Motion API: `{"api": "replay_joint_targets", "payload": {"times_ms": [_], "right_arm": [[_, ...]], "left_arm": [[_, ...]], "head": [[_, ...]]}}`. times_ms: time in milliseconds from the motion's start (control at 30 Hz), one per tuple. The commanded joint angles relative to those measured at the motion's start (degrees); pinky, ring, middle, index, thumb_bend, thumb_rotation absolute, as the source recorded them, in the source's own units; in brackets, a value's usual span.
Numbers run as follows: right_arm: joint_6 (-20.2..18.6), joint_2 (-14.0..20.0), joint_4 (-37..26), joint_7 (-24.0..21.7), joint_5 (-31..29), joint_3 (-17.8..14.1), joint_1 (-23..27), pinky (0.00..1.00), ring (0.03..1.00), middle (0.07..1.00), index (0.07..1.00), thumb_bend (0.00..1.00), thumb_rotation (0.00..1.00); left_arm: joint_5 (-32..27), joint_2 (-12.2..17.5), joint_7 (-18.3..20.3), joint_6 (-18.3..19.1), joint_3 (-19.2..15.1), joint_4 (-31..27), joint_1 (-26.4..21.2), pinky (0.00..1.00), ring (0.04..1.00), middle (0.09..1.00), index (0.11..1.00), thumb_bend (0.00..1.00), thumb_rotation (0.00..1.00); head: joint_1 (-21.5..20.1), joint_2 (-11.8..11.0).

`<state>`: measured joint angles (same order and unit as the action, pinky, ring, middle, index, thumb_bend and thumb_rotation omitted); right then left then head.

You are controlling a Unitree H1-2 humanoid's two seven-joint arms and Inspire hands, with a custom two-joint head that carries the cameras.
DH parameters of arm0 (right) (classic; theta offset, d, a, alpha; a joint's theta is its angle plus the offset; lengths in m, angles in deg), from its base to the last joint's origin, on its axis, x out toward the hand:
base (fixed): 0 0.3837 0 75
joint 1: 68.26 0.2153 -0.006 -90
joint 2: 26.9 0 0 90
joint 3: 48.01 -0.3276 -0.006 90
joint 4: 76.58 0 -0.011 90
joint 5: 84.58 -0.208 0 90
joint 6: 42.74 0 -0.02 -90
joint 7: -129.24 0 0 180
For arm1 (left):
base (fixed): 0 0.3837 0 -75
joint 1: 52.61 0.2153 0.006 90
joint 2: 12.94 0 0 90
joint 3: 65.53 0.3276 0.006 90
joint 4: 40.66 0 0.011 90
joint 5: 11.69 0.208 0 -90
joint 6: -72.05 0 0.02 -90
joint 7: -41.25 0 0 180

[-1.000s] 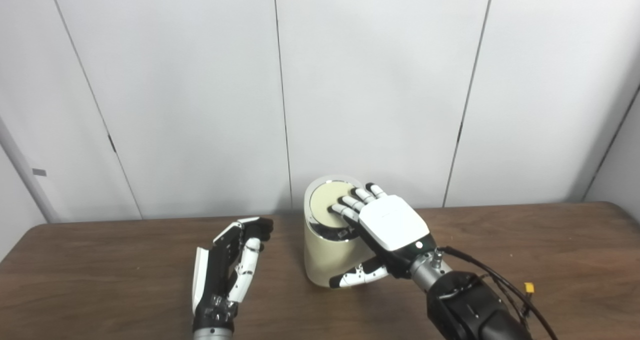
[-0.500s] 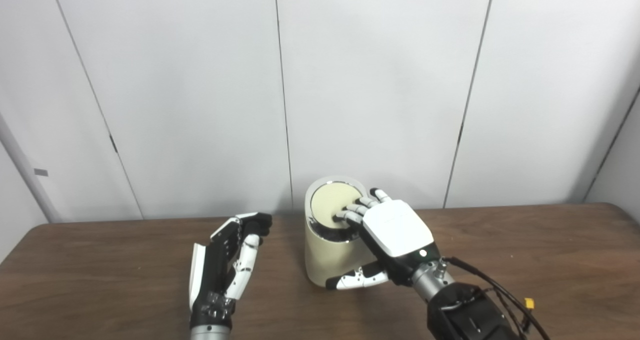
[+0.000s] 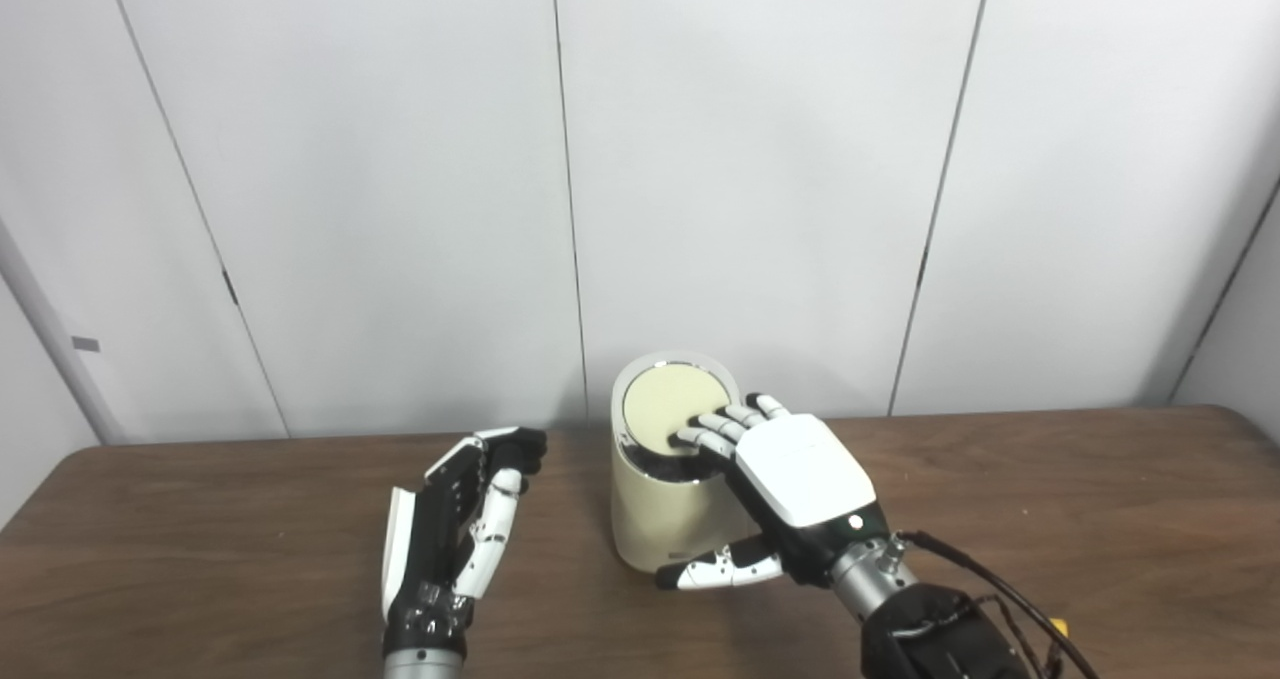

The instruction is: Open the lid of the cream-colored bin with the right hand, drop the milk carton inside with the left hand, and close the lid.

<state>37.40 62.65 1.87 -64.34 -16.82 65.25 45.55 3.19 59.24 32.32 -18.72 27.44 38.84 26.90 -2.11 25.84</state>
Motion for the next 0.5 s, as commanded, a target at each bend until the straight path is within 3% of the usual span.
{"api": "replay_joint_targets", "payload": {"times_ms": [0,100,267,467], "right_arm": [[0.5,0.0,1.8,-1.3,-1.4,-0.1,-0.8,0.92,0.919,0.887,0.838,0.66,0.72],[0.5,-0.3,1.8,0.1,-2.0,-0.7,-0.6,0.99,0.991,0.987,0.979,0.67,0.68],[0.5,-1.3,2.5,4.3,-1.0,-1.6,-0.4,1.00,1.000,1.000,1.000,0.74,0.69],[0.5,-3.1,2.1,11.0,-0.1,-3.4,-0.7,1.00,1.000,1.000,1.000,0.74,0.73]], "left_arm": [[0.0,-0.5,-0.4,-2.1,-0.1,-1.0,-2.0,0.61,0.637,0.652,0.647,0.32,0.73],[0.1,-0.3,-0.4,-2.4,-0.1,-0.7,-2.0,0.61,0.638,0.652,0.648,0.31,0.73],[-0.1,0.0,-0.3,-3.5,0.0,-0.2,-2.0,0.61,0.641,0.652,0.649,0.30,0.72],[1.5,0.7,-0.3,-3.4,0.2,0.0,-1.9,0.60,0.644,0.650,0.649,0.30,0.75]], "head": [[-0.1,-0.1],[-0.2,-0.3],[-0.3,-0.4],[-0.5,-0.6]]}}
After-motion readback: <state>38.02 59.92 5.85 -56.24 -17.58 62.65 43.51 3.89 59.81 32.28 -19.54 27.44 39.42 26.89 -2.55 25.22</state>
